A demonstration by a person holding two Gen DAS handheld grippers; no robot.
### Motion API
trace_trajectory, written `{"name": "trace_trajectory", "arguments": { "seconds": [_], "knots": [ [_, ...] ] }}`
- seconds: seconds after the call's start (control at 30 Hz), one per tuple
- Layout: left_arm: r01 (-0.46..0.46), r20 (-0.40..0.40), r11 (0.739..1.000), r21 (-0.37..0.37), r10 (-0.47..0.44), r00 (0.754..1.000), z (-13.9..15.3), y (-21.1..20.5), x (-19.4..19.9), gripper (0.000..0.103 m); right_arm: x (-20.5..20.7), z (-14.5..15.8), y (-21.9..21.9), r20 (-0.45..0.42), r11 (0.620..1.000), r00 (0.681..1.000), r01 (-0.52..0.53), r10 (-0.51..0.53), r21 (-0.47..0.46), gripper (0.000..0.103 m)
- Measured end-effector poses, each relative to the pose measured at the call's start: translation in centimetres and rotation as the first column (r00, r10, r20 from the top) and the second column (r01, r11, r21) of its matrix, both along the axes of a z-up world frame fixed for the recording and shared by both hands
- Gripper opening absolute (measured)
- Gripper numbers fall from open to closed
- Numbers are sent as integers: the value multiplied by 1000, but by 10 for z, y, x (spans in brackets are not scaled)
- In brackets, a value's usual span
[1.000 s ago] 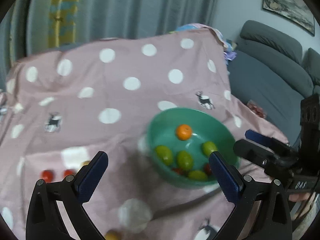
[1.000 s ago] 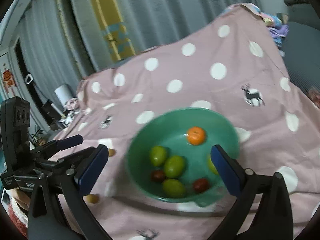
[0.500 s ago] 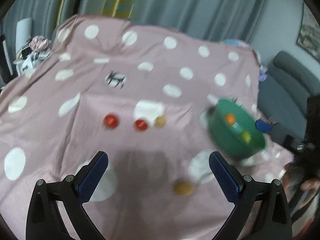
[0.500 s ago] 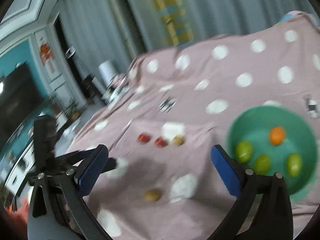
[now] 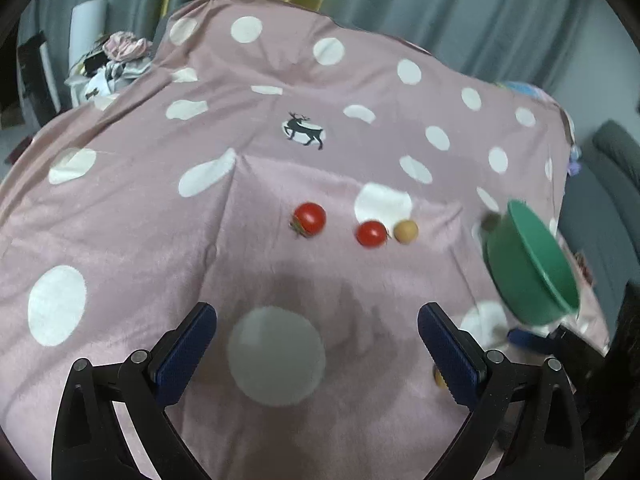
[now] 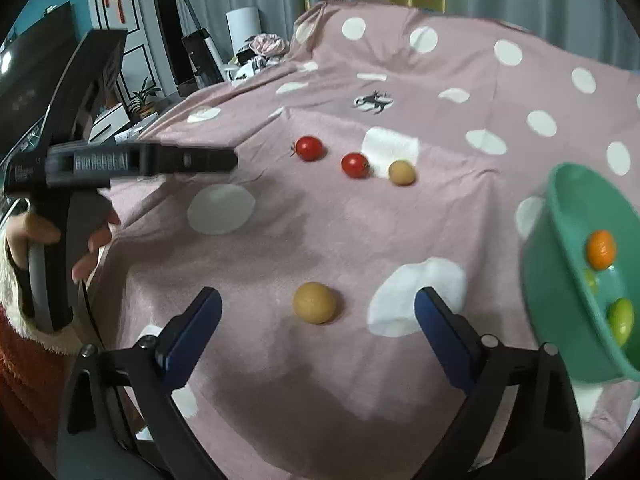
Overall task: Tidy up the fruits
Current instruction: 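Grasp a small yellow fruit with the right gripper while the left gripper grasps another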
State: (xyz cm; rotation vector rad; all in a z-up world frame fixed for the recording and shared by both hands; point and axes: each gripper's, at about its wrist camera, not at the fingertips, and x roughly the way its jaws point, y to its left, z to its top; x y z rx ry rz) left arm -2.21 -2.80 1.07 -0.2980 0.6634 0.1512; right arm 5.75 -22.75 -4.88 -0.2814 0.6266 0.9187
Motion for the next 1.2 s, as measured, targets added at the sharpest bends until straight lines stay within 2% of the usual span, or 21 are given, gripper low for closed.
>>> {"name": "trace_trajectory", "arguments": {
  "seconds": [0.1, 0.17, 0.2, 0.27, 0.3, 0.37, 0.4, 0.5, 0.57, 0.7, 0.83, 0.9, 0.97, 1.0, 1.03, 1.1, 1.13, 1.17, 1.2],
  "knots": [
    [47, -6, 997, -56, -47, 999, 11, 4, 21, 100, 4, -3, 4, -26, 1000, 1000, -8, 8, 22, 96],
    [118, 18, 990, -72, -117, 993, 21, 1, 39, 100, 6, -4, 9, -35, 999, 999, -28, 30, 42, 89],
    [140, 2, 988, -57, -140, 990, 25, -4, 50, 100, 8, -6, 13, -36, 999, 999, -33, 34, 40, 85],
    [166, -53, 986, 5, -166, 985, 28, -14, 71, 100, 17, -14, 22, -57, 1000, 998, -31, 31, 3, 68],
    [193, -69, 981, 27, -191, 979, 29, -20, 82, 100, 22, -19, 26, -77, 999, 997, -23, 21, -25, 66],
    [218, -104, 975, 32, -214, 971, 29, -30, 105, 100, 23, -23, 33, -37, 997, 999, 4, -7, -78, 60],
    [236, -115, 972, 9, -233, 966, 27, -35, 116, 100, 25, -24, 35, -29, 994, 999, 14, -17, -104, 58],
    [271, -123, 959, -88, -280, 952, 18, -41, 141, 100, 27, -24, 30, -20, 993, 998, 50, -53, -109, 42],
    [263, -160, 957, -119, -280, 947, 9, -47, 156, 100, 31, -23, 25, -20, 991, 997, 73, -75, -109, 27],
    [290, -176, 953, -85, -301, 937, 1, -57, 159, 100, 25, -24, 18, -9, 994, 999, 48, -49, -102, 27],
    [319, -167, 940, -124, -337, 927, 3, -60, 162, 100, 18, -20, 10, -26, 997, 999, 21, -23, -76, 27],
    [320, -208, 939, -123, -340, 917, -2, -64, 169, 100, 19, -15, 5, -14, 997, 999, 32, -33, -64, 27],
    [330, -197, 936, -118, -348, 917, -3, -69, 170, 100, 19, -14, 4, -24, 998, 999, 34, -35, -50, 27],
    [324, -192, 936, -138, -346, 918, -5, -70, 172, 100, 19, -13, 1, -26, 998, 999, 39, -40, -46, 27],
    [319, -189, 936, -149, -344, 920, -6, -70, 173, 98, 19, -12, -1, -25, 998, 999, 44, -45, -44, 27],
    [291, -204, 949, -120, -310, 929, -10, -68, 177, 76, 20, -9, -4, -30, 998, 998, 48, -49, -36, 27],
    [255, -236, 965, -65, -263, 935, -16, -67, 180, 50, 20, -9, -7, -36, 998, 998, 54, -55, -32, 27],
    [227, -265, 974, -19, -223, 938, -20, -65, 183, 31, 21, -8, -8, -40, 998, 997, 58, -59, -30, 27],
    [222, -252, 975, 22, -209, 945, -22, -64, 182, 30, 21, -8, -11, -45, 998, 997, 65, -66, -27, 27]
  ]
}}
